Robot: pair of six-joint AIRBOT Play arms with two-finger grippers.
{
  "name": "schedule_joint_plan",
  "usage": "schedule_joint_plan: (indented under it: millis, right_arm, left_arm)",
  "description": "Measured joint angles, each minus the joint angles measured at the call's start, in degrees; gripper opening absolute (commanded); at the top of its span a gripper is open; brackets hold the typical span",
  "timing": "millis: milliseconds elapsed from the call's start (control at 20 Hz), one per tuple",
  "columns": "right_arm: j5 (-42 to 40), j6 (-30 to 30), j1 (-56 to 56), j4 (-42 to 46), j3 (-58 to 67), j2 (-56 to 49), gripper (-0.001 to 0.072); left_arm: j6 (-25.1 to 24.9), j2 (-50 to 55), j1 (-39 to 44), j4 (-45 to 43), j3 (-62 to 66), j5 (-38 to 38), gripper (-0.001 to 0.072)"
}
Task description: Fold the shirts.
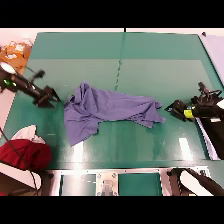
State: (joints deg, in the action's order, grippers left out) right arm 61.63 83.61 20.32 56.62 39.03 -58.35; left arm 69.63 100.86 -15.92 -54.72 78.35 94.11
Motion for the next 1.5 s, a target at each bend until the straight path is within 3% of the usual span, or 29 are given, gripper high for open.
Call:
schedule_joint_plan:
  millis: [50,150,250,300,500,650,800,850,900,950,1100,1300,1350,1400,1450,1500]
  right_arm:
    - [0.3,0.0,0.1,0.0,-1.0,0.2,0.0464]
    - [0.6,0.1,0.3,-0.1,-2.2,0.4,0.0464]
    - [0.6,0.1,0.4,0.0,-2.8,0.5,0.0464]
    - [0.7,0.1,0.4,0.0,-3.1,0.6,0.0464]
    - [0.2,0.2,1.4,0.1,-3.4,0.6,0.0475]
    - [0.7,0.3,2.8,0.3,-3.5,0.6,0.0473]
    - [1.6,0.3,4.3,0.7,-3.5,0.6,0.0473]
    - [1.8,0.3,4.6,0.8,-3.5,0.6,0.0473]
    - [1.9,0.4,4.8,0.9,-3.5,0.6,0.0473]
    - [1.9,0.4,5.0,0.9,-3.5,0.6,0.0473]
    - [1.0,0.4,5.2,1.0,-3.6,0.6,0.0473]
    - [0.1,0.2,5.3,1.0,-3.7,0.6,0.0473]
    - [0.0,0.2,5.4,1.0,-3.8,0.6,0.0473]
    - [-0.1,0.2,5.4,1.0,-4.1,0.6,0.0473]
    - [-0.2,0.2,5.4,1.0,-4.5,0.4,0.0473]
    - [-0.3,0.2,5.4,0.7,-5.0,-0.1,0.0473]
  left_arm:
    - [-0.7,0.0,0.2,0.8,-3.6,0.0,0.0681]
    - [-1.6,0.0,0.8,2.0,-8.9,-1.1,0.0432]
    - [-2.5,0.0,1.7,3.8,-11.9,-3.1,0.0320]
    - [-3.2,0.0,2.2,5.4,-12.8,-4.3,0.0289]
    - [-4.2,0.0,3.5,7.7,-14.4,-9.6,0.0290]
    - [-3.4,-0.1,2.9,5.8,-13.7,-7.7,0.0288]
    - [-2.1,-2.5,0.5,3.3,-13.0,-5.7,0.0290]
    - [-1.7,-4.2,-0.7,1.6,-13.6,-6.0,0.0341]
    - [-1.3,-6.2,-1.7,0.0,-14.6,-6.8,0.0570]
    - [-0.8,-8.5,-2.5,-1.3,-16.1,-8.9,0.0701]
    - [0.1,-13.3,-2.7,-1.5,-21.9,-17.8,0.0696]
    - [-2.6,-14.0,1.9,9.0,-26.9,-29.0,0.0691]
    - [-4.1,-13.7,3.4,11.5,-27.5,-31.2,0.0448]
    - [-5.5,-13.3,4.8,12.9,-28.0,-33.6,0.0158]
    - [-6.8,-12.9,5.7,13.2,-28.3,-35.0,0.0030]
    - [-8.0,-12.8,6.4,13.7,-28.3,-34.7,0.0029]
